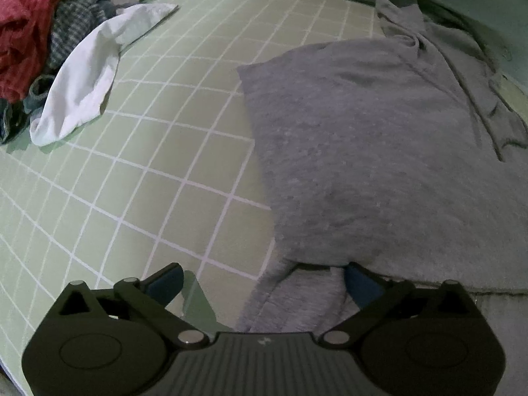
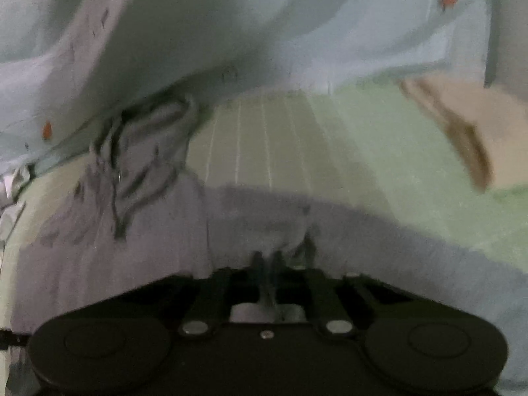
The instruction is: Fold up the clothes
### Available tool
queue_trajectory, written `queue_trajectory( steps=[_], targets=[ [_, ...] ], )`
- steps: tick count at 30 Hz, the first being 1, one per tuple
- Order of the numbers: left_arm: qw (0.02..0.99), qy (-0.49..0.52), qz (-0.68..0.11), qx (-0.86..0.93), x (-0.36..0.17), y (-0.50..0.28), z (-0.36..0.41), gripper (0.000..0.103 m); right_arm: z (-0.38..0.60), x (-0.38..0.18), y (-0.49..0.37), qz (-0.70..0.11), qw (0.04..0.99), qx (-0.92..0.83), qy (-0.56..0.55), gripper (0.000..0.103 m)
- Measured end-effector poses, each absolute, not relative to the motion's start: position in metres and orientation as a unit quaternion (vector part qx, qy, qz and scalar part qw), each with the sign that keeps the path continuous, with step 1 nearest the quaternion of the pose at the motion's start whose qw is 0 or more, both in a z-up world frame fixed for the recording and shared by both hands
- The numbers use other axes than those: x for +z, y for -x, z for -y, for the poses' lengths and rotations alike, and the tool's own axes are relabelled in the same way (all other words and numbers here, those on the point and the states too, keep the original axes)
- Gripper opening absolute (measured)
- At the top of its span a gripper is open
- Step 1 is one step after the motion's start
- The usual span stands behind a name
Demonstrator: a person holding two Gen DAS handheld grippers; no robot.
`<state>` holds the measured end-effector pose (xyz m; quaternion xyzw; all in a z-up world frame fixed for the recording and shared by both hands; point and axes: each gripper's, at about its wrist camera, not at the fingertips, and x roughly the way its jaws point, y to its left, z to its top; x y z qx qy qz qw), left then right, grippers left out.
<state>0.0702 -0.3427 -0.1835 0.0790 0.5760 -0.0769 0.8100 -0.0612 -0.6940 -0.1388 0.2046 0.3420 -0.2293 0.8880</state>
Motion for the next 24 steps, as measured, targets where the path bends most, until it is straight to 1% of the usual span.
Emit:
queue_trajectory(
  steps=[5,7,9,11,12,13,14,17,18,21,22,23,24],
  targets=[
    [0.808,-0.057,-0.583,-0.063,-0.185,-0.075,0.336,0.103,0.71,-0.088,0.079,-0.259,0.903,-0.306,-0.157,0.0],
    [0.808,-0.052,-0.584,-0.059,-0.185,-0.076,0.335,0.103,0.723,-0.077,0.088,-0.248,0.899,-0.327,-0.151,0.0],
    [0.808,-0.05,-0.584,-0.059,-0.186,-0.077,0.336,0.103,0.733,-0.087,0.091,-0.267,0.891,-0.318,-0.185,0.001],
    [0.808,-0.051,-0.584,-0.061,-0.186,-0.078,0.338,0.103,0.744,-0.097,0.094,-0.285,0.88,-0.309,-0.219,0.009],
    [0.808,-0.052,-0.584,-0.061,-0.186,-0.078,0.339,0.103,0.746,-0.105,0.094,-0.295,0.876,-0.302,-0.234,0.021],
    [0.808,-0.052,-0.583,-0.062,-0.186,-0.078,0.339,0.103,0.74,-0.116,0.091,-0.307,0.873,-0.289,-0.245,0.042],
    [0.809,-0.052,-0.583,-0.062,-0.187,-0.078,0.339,0.103,0.734,-0.126,0.087,-0.315,0.873,-0.277,-0.249,0.05],
    [0.808,-0.053,-0.583,-0.064,-0.187,-0.078,0.339,0.103,0.711,-0.151,0.074,-0.356,0.867,-0.25,-0.244,0.058],
    [0.808,-0.053,-0.583,-0.064,-0.187,-0.079,0.339,0.103,0.705,-0.159,0.07,-0.369,0.864,-0.243,-0.241,0.064],
    [0.806,-0.056,-0.586,-0.068,-0.186,-0.08,0.341,0.103,0.697,-0.174,0.062,-0.381,0.859,-0.24,-0.242,0.071],
    [0.806,-0.056,-0.586,-0.068,-0.186,-0.079,0.341,0.103,0.697,-0.175,0.062,-0.378,0.86,-0.239,-0.245,0.07],
    [0.806,-0.056,-0.585,-0.069,-0.186,-0.079,0.341,0.103,0.696,-0.175,0.064,-0.373,0.862,-0.234,-0.251,0.063],
    [0.806,-0.056,-0.585,-0.069,-0.186,-0.079,0.342,0.103,0.697,-0.173,0.066,-0.366,0.865,-0.225,-0.259,0.032]
  ],
)
